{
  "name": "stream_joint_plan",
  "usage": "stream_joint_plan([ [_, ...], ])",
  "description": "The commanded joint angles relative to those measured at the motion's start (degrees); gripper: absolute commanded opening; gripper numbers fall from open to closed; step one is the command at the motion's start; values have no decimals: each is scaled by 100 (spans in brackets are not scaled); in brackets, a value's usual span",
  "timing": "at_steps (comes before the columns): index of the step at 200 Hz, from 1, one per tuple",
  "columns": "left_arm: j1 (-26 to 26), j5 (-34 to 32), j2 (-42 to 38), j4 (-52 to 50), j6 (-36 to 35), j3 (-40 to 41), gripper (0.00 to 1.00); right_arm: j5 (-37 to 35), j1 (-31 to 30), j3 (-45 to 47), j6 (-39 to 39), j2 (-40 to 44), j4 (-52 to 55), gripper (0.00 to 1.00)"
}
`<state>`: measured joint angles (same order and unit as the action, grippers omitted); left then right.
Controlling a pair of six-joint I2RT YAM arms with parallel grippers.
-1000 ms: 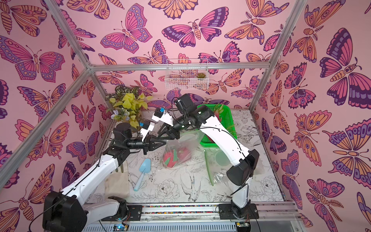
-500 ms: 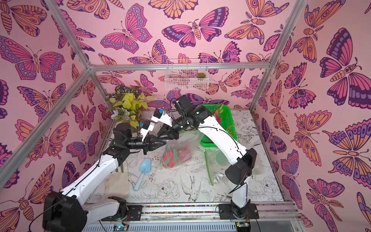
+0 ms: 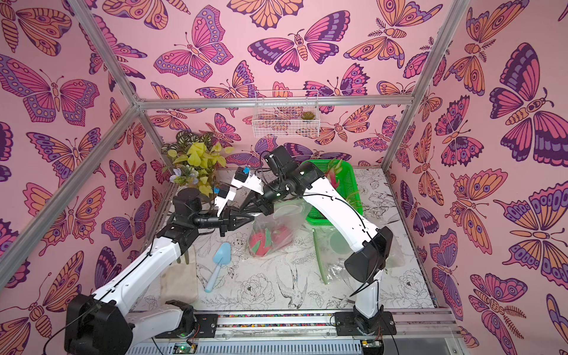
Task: Open the zip-top bag and take out the dragon fruit
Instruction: Unzip the zipper on the zipper food storage bag.
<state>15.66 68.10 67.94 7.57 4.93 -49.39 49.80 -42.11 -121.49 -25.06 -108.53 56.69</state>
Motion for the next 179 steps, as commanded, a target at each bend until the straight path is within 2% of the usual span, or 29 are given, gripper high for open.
stream_joint_plan([
  [1,-26,-95,-194,94,-111,-45,0,-57,-19,167,-152,142,222,0],
  [179,-118,196,-554,165,-102,61,0,-419,456,862,-315,756,246,0],
])
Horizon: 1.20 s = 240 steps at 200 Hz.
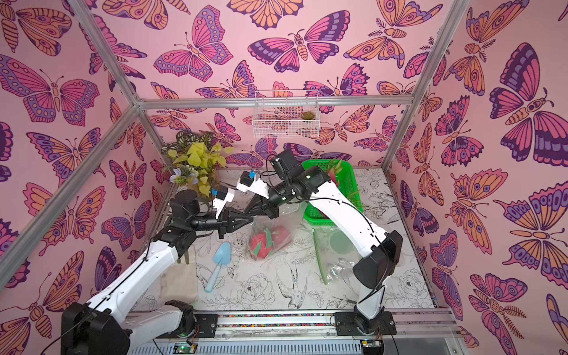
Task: Open the zip-top bag and take out the dragon fruit
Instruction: Unzip the zipper on the zipper food storage bag.
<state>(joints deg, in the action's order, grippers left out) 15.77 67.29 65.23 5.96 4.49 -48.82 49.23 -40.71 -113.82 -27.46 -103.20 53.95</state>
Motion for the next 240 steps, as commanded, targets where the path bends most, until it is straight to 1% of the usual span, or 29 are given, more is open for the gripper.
stream_joint_plan([
  [1,-128,277,-283,327,-61,4,0,-357,313,91,-75,222,524,0],
  [52,-147,210,-401,358,-36,30,0,-337,414,117,-232,243,685,0],
  [114,-188,155,-503,590,157,89,0,-191,610,300,-382,258,788,0],
  [141,-188,196,-431,607,198,70,0,-49,618,290,-332,298,724,0],
  [163,-100,222,-341,608,176,57,0,158,609,302,-117,362,455,0],
  [173,-37,226,-297,608,170,39,4,217,595,307,-63,388,382,0],
  [188,10,241,-266,593,134,7,14,190,556,284,5,389,307,0],
  [199,10,201,-274,554,112,-9,27,176,521,196,-34,358,381,0],
  [207,18,147,-291,421,23,-33,33,169,511,98,-70,306,496,0],
  [227,25,18,-344,76,-183,-131,38,132,485,-248,-233,135,910,0],
  [240,38,-12,-362,-83,-294,-187,39,75,467,-461,-288,34,1108,0],
])
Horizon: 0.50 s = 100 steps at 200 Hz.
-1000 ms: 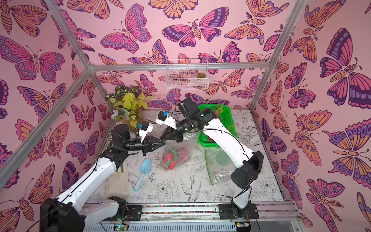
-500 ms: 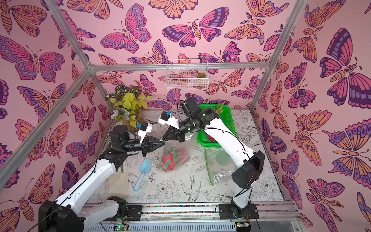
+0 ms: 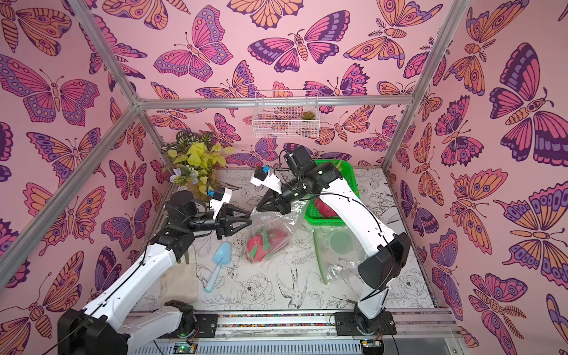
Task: Open the zip-top bag and take out the dragon fruit
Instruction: Unzip the zipper on the zipper food storage bag.
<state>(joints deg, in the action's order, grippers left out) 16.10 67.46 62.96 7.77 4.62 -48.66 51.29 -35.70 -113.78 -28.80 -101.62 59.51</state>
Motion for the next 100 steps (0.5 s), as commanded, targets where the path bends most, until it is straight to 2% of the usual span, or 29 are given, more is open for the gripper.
stream_joint_plan([
  [1,6,-30,-135,-274,-310,-203,39,-133,-38,-481,-158,-127,575,0],
  [36,106,-291,-91,-781,-614,-415,46,-162,-125,-994,-346,-358,1007,0],
  [80,303,-816,112,-2093,-1388,-1141,47,-336,-304,-1486,-549,-596,1518,0],
  [100,342,-832,179,-2368,-1547,-1328,46,-346,-316,-1595,-599,-652,1659,0],
])
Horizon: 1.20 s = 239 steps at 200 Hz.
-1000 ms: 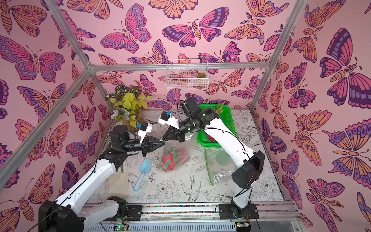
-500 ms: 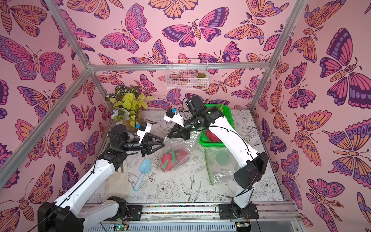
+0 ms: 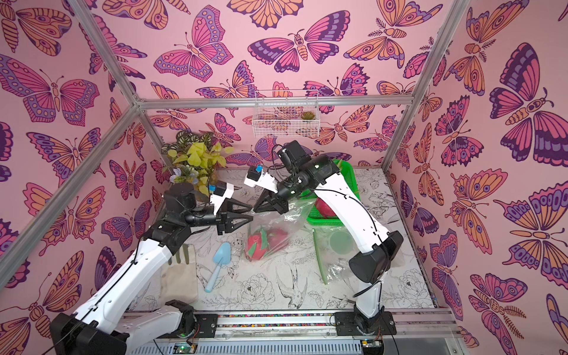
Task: Open the zip-top bag and take out the dragon fruit
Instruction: Unzip the zipper on the zipper food storage bag.
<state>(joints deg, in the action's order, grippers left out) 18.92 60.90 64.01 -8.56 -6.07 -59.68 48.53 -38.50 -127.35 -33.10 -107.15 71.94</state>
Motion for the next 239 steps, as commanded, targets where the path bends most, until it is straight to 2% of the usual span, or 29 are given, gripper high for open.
stream_joint_plan([
  [1,64,-176,76,-740,-482,-232,46,-67,-35,-242,-165,-102,416,0],
  [61,81,-10,239,-1150,-694,-428,37,-71,-44,-244,-164,-60,402,0],
  [82,117,70,295,-1174,-694,-478,31,-54,-44,-242,-144,-69,374,0],
  [128,204,94,440,-1214,-718,-601,26,-13,-56,-253,-135,-87,347,0],
  [171,218,101,453,-1289,-800,-646,0,-27,-61,-264,-166,-94,369,0],
  [213,196,80,301,-1261,-792,-629,0,-77,-55,-176,-268,-104,516,0],
  [239,70,151,58,-759,-496,-380,0,-326,-52,141,-271,-21,401,0],
])
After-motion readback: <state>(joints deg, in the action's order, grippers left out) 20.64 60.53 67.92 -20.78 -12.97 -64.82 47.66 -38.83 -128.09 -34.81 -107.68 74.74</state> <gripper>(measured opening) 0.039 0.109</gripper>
